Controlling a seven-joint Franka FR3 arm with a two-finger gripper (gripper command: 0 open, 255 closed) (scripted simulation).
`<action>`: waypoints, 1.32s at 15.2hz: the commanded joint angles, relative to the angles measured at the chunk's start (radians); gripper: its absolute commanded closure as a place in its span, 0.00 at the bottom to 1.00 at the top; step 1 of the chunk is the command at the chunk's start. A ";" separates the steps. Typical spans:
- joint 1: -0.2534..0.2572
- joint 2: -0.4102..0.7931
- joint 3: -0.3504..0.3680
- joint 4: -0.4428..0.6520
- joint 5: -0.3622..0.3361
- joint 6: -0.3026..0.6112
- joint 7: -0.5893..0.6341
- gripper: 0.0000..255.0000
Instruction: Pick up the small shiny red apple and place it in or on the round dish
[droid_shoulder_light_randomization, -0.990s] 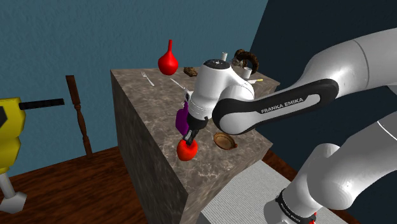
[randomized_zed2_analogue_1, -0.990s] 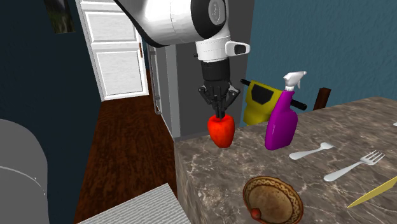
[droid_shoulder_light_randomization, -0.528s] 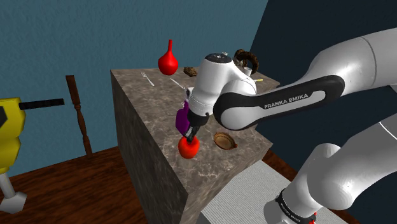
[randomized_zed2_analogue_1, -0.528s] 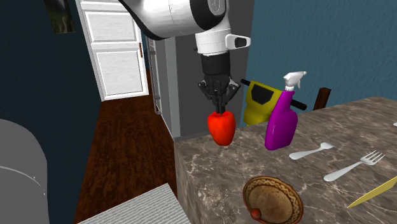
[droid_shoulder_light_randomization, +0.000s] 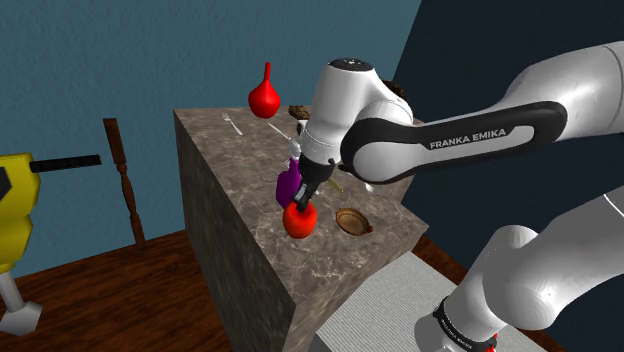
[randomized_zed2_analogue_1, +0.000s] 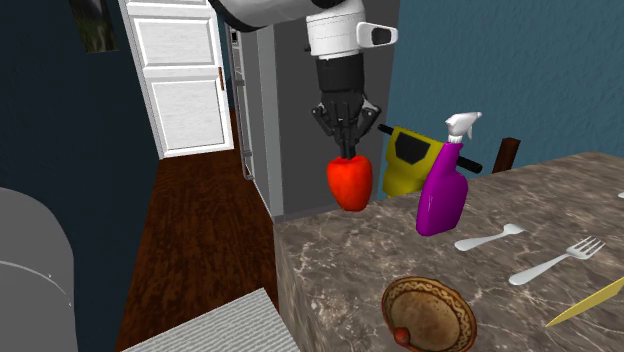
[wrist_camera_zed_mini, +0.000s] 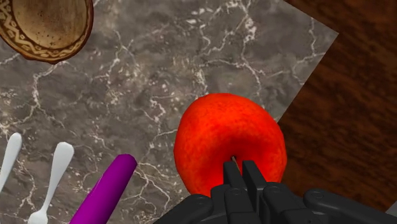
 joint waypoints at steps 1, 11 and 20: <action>0.001 -0.010 -0.004 0.020 0.003 -0.030 -0.006 1.00; 0.001 -0.043 -0.019 0.127 0.011 -0.168 -0.025 1.00; -0.033 -0.232 -0.176 0.026 0.010 -0.247 -0.222 1.00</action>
